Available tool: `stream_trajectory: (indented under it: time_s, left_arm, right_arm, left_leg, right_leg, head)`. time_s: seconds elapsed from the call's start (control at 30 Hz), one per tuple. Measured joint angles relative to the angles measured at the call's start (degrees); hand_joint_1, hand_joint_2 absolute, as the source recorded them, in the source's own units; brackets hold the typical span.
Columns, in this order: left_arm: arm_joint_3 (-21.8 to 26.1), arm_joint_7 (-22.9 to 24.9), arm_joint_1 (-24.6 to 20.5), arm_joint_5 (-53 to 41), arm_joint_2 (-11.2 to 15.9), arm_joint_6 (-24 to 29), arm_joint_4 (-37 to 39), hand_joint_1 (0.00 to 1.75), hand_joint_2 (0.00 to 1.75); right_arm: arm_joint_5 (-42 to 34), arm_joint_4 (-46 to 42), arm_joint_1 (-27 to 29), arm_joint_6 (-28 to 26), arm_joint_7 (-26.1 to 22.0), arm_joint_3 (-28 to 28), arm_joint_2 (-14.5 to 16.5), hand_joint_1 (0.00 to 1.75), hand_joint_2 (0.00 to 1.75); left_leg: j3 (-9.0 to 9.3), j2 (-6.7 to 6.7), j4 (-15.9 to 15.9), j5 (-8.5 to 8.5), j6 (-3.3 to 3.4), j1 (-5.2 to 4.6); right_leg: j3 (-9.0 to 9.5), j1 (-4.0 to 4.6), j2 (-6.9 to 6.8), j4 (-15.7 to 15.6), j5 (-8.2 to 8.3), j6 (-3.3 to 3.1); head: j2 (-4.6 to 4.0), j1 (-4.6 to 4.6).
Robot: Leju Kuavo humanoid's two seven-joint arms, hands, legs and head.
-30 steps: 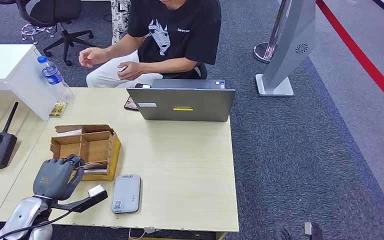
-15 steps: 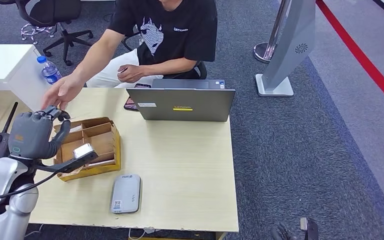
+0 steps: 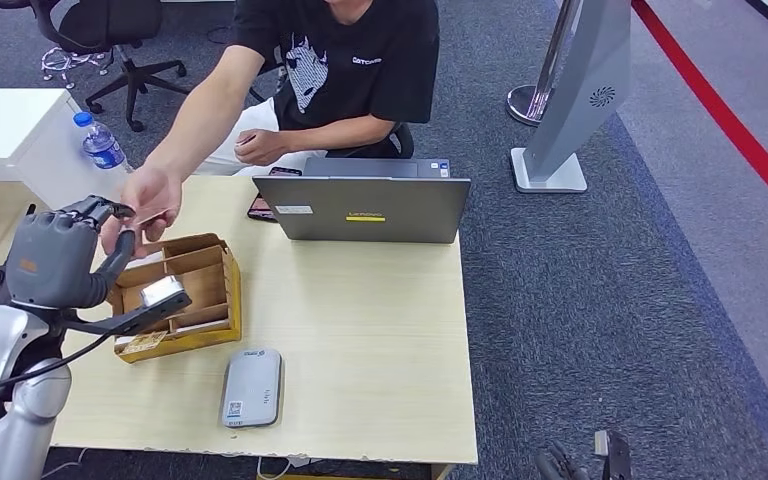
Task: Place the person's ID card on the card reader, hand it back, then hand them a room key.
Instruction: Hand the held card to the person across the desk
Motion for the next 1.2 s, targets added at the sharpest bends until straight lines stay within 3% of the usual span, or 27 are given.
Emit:
stream_trajectory:
  time_s: [0.13, 0.23, 0.37, 0.43, 0.5, 0.57, 0.67, 0.73, 0.83, 0.9, 0.97, 1.0, 1.1, 1.13, 1.2]
  left_arm:
    - [0.0, 0.8, 1.2, -0.3, -0.6, 2.1, -0.1, 0.00, 1.75]
    - [0.2, 0.9, 3.5, 1.9, -3.0, 5.7, -1.8, 0.00, 1.75]
    - [2.6, -4.9, 9.4, 17.1, -9.4, 8.1, -7.7, 0.00, 1.75]
    - [5.9, -9.8, 12.6, 28.7, -13.8, 5.9, -11.3, 0.00, 1.75]
    - [11.1, -13.9, 15.1, 40.3, -18.5, 0.3, -14.4, 0.00, 1.75]
    - [17.7, -14.8, 16.5, 53.4, -22.9, -7.8, -16.0, 0.00, 1.75]
    - [28.9, -10.9, 17.4, 74.8, -28.0, -18.6, -16.3, 0.00, 1.75]
    - [36.9, -4.8, 17.1, 90.2, -30.0, -24.3, -14.3, 0.00, 1.75]
    - [47.2, 5.0, 15.7, 115.3, -30.2, -36.3, -4.6, 0.00, 1.75]
    - [51.9, 5.2, 13.9, 123.2, -28.2, -42.7, 6.4, 0.00, 1.75]
    - [55.6, 2.6, 12.2, 121.6, -25.4, -46.3, 18.2, 0.01, 1.75]
    - [57.3, 1.7, 11.6, 119.2, -23.9, -47.1, 23.7, 0.44, 1.75]
    - [61.2, -0.2, 10.5, 114.4, -20.0, -45.8, 39.0, 1.74, 1.75]
    - [62.3, -1.1, 10.3, 113.4, -18.9, -44.8, 43.7, 1.75, 1.75]
    - [64.2, -3.4, 10.2, 111.4, -16.8, -40.9, 52.1, 1.75, 1.75]
  right_arm:
    - [-0.1, 0.1, 0.1, -0.1, 0.0, 0.0, 0.0, 0.00, 1.75]
    - [-0.8, -0.1, 0.5, -0.1, 0.2, 0.0, 0.1, 0.00, 1.75]
    - [-1.1, -2.3, 2.1, 0.2, 1.6, -0.5, 1.0, 0.00, 1.75]
    - [-0.7, -3.7, 3.0, 0.7, 2.2, -1.5, 1.8, 0.00, 1.75]
    - [0.2, -5.0, 3.7, 1.5, 2.6, -2.9, 2.6, 0.00, 1.75]
    - [1.3, -6.1, 4.0, 2.3, 2.7, -4.4, 3.2, 0.00, 1.75]
    - [2.7, -7.0, 4.0, 3.2, 2.8, -6.2, 3.7, 0.00, 1.75]
    - [3.3, -7.2, 3.7, 3.4, 2.8, -6.8, 3.8, 0.00, 1.75]
    - [3.1, -5.8, 2.6, 2.3, 2.9, -7.1, 3.3, 0.00, 1.75]
    - [2.2, -3.2, 1.6, 1.2, 2.5, -7.4, 2.3, 0.00, 1.75]
    - [1.2, -0.2, 1.0, 0.6, 2.0, -7.8, 1.2, 0.00, 1.75]
    - [0.8, 1.3, 0.9, 0.4, 1.8, -8.0, 0.6, 0.35, 1.75]
    - [0.1, 6.2, 0.8, -1.0, 2.1, -9.0, -1.3, 1.66, 1.75]
    - [0.2, 7.8, 0.9, -1.9, 2.5, -9.3, -2.0, 1.75, 1.75]
    - [0.7, 11.2, 1.1, -4.5, 4.2, -9.9, -3.3, 1.75, 1.75]
  left_leg:
    - [0.00, 0.00, 0.0, 0.00, 0.00, 0.00]
    - [-0.02, -0.01, 0.0, -0.01, 0.01, -0.02]
    - [-0.07, 0.06, 0.0, -0.12, 0.07, -0.04]
    - [-0.09, 0.07, 0.0, -0.16, 0.11, -0.05]
    - [-0.12, 0.06, 0.0, -0.18, 0.14, -0.06]
    - [-0.13, 0.05, 0.0, -0.19, 0.16, -0.05]
    - [-0.11, 0.08, 0.0, -0.20, 0.16, -0.04]
    - [-0.07, 0.11, 0.0, -0.18, 0.14, -0.04]
    - [-0.01, 0.08, -0.1, -0.13, 0.10, -0.04]
    - [0.02, 0.07, -0.1, -0.10, 0.07, -0.03]
    - [0.04, 0.07, -0.1, -0.08, 0.05, -0.03]
    - [0.03, 0.05, -0.1, -0.07, 0.05, -0.02]
    - [0.01, 0.04, -0.1, -0.09, 0.04, -0.03]
    - [0.01, 0.05, -0.1, -0.11, 0.05, -0.03]
    - [0.00, 0.06, -0.1, -0.14, 0.07, -0.05]
  right_leg:
    - [0.00, 0.00, 0.00, 0.0, 0.00, 0.00]
    - [0.01, -0.01, -0.01, 0.0, 0.00, 0.00]
    - [-0.02, -0.03, 0.03, 0.0, -0.04, 0.04]
    - [-0.03, -0.04, 0.04, 0.0, -0.07, 0.07]
    - [-0.04, -0.04, 0.02, -0.1, -0.10, 0.10]
    - [-0.05, -0.04, 0.01, -0.1, -0.11, 0.12]
    - [-0.05, -0.04, 0.03, 0.0, -0.12, 0.11]
    - [-0.05, -0.04, 0.06, 0.0, -0.12, 0.11]
    - [-0.05, -0.03, 0.03, 0.0, -0.12, 0.10]
    - [-0.02, -0.03, 0.03, 0.0, -0.12, 0.10]
    - [0.01, -0.03, 0.04, 0.0, -0.12, 0.09]
    - [0.02, -0.02, 0.01, 0.0, -0.12, 0.09]
    - [0.02, -0.02, 0.01, 0.0, -0.12, 0.09]
    - [0.01, -0.03, 0.03, 0.0, -0.12, 0.09]
    - [0.00, -0.03, 0.03, 0.0, -0.14, 0.10]
  head:
    - [0.00, -0.01]
    - [0.00, -0.01]
    - [0.00, -0.01]
    - [0.00, -0.01]
    - [0.00, 0.02]
    - [0.00, 0.05]
    - [0.00, 0.07]
    - [0.00, 0.07]
    - [0.00, 0.00]
    - [0.00, 0.01]
    - [0.00, -0.01]
    - [0.00, -0.01]
    - [0.00, 0.00]
    - [0.00, 0.00]
    - [0.00, 0.00]
